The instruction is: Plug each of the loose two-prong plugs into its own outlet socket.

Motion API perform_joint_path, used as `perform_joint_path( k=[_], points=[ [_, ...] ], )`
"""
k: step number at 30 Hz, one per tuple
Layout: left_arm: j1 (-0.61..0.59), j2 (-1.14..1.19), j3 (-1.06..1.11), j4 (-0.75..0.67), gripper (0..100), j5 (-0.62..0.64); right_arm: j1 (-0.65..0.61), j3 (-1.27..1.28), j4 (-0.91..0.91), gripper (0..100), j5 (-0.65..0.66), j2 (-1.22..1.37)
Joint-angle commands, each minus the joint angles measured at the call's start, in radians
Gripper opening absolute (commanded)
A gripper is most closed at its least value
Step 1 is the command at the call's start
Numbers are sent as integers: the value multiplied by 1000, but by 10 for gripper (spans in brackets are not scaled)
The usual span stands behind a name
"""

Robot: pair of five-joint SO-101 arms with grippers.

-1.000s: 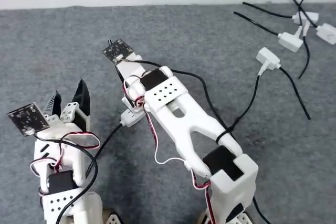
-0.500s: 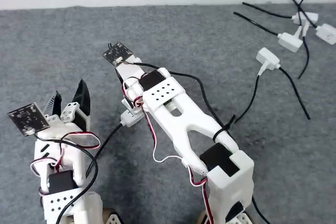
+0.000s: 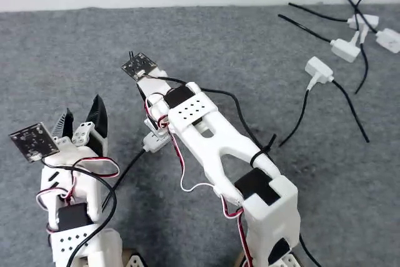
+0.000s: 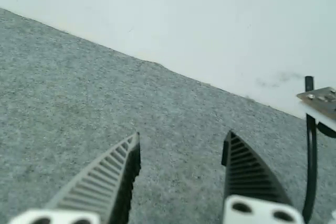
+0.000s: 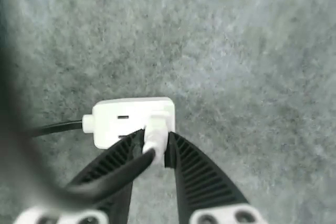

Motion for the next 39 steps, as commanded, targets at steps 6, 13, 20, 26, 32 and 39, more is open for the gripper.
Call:
perform_joint_path(
  k=[6,13,20,26,32,39],
  points=[
    [-3,2,-59,-28,250,-12,4,-40,-7,8,5,5],
    [-3,2,-59,-28,250,-12,2,-35,-10,8,6,7],
    [-2,2,-59,-28,250,-12,5,5,-30,8,3,8],
    [-2,2,-59,-28,250,-12,1,61,-76,8,3,8],
    [-2,2,-58,-28,250,-12,1,63,-77,8,2,30],
    [-3,2,-58,-29,250,-12,-1,57,-82,24,2,33]
  ],
)
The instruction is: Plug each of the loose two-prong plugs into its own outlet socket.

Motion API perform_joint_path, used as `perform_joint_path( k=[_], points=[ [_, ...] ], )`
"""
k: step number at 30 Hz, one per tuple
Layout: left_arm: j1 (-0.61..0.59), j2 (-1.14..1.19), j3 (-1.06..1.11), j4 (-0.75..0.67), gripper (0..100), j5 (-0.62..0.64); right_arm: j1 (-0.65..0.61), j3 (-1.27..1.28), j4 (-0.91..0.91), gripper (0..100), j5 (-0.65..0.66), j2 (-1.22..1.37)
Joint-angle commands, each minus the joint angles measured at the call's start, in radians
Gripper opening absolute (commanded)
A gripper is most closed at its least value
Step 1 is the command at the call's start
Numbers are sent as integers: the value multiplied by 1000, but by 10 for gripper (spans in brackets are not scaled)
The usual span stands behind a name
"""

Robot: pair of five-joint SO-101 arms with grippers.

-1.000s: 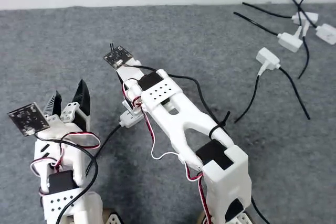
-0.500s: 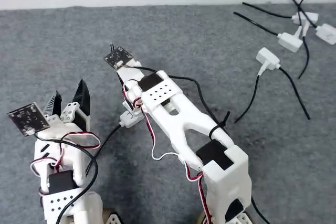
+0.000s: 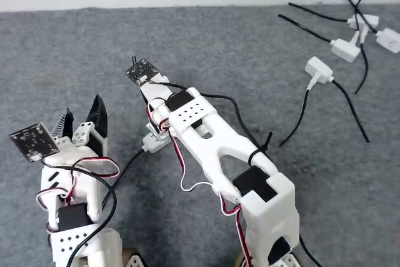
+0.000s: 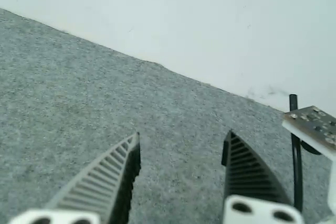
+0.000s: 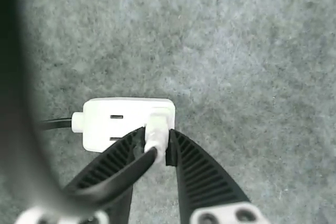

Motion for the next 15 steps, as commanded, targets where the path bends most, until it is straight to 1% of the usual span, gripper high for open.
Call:
perform_joint_path(
  k=[1,5,6,11,15],
  points=[
    [-5,2,-58,-29,250,-14,-2,-5,1,48,3,-24],
    [-5,2,-59,-31,250,-14,7,-5,39,232,23,-88],
    [-6,2,-59,-31,250,-14,13,-5,47,256,43,-110],
    [-2,2,-59,-31,250,-14,22,-3,65,221,75,-282],
    [0,0,-65,-32,250,-15,27,-3,140,214,75,-410]
  ],
)
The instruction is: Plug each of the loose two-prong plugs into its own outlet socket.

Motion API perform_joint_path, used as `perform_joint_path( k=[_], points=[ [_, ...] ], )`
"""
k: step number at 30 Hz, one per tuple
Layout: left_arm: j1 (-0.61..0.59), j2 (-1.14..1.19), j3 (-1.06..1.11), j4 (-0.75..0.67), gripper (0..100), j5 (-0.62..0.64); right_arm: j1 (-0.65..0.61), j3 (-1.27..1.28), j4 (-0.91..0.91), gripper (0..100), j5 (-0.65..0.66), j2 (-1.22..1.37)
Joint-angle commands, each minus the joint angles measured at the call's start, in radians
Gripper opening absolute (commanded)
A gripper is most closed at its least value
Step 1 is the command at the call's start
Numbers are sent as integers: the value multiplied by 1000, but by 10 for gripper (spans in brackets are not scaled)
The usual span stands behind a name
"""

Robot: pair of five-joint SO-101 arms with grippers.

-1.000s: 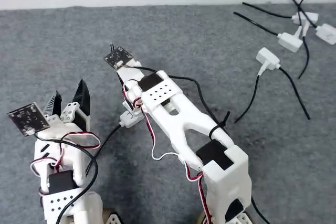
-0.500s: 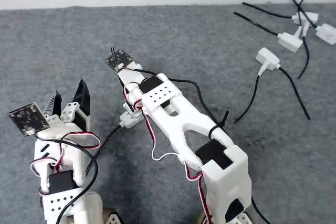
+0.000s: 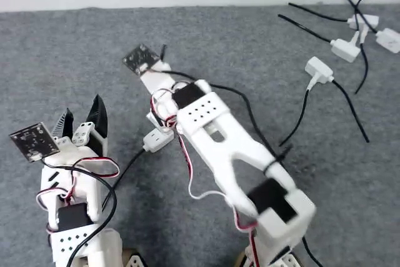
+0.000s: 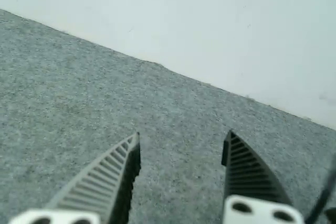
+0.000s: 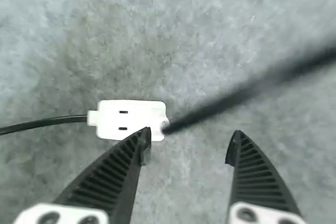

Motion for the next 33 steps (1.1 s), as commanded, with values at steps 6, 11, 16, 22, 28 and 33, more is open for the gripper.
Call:
perform_joint_path(
  k=[6,11,16,22,28,33],
  points=[
    [0,-11,-145,-26,250,-81,21,-5,199,213,14,-367],
    [51,-181,-143,104,250,-333,21,52,263,213,12,-590],
    [247,-479,-76,382,250,-483,21,333,177,213,78,-797],
    [330,-436,-16,477,250,-516,200,747,4,213,89,-1138],
    [331,-471,120,537,250,-519,407,1142,-143,212,91,-1508],
    [404,-466,194,669,250,-520,493,1432,-176,212,91,-1793]
  ],
)
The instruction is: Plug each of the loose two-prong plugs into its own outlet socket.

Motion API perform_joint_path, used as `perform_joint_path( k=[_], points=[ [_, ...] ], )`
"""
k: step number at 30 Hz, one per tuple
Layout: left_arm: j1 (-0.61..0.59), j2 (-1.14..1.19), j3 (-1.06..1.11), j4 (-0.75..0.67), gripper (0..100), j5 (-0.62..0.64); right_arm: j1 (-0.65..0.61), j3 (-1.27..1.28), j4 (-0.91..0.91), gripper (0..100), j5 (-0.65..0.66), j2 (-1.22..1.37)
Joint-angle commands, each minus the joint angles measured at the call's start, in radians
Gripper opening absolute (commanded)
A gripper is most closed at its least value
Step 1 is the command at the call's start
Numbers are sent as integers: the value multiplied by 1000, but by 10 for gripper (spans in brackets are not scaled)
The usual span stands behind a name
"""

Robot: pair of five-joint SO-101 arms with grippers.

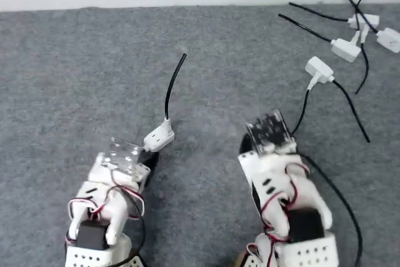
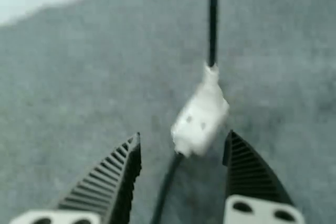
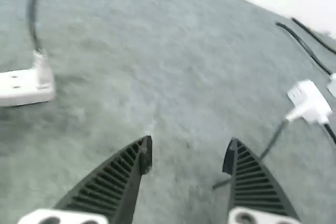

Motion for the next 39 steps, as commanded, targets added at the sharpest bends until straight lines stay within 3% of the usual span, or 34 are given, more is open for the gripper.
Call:
perform_joint_path(
  k=[1,5,10,20,25,33,39],
  points=[
    [69,-18,2,141,250,-12,50,190,-25,212,12,-219],
    [109,-18,2,233,250,-12,76,422,-45,212,12,-341],
    [49,-17,4,244,250,-12,134,434,-50,212,12,-248],
    [-97,-17,4,325,250,-12,160,434,225,212,6,-248],
    [-161,-17,4,325,250,-12,321,431,246,212,5,-323],
    [-160,-17,4,325,250,-12,615,431,202,214,11,-328],
    [-160,-17,4,325,250,-12,667,431,202,214,11,-328]
  ],
)
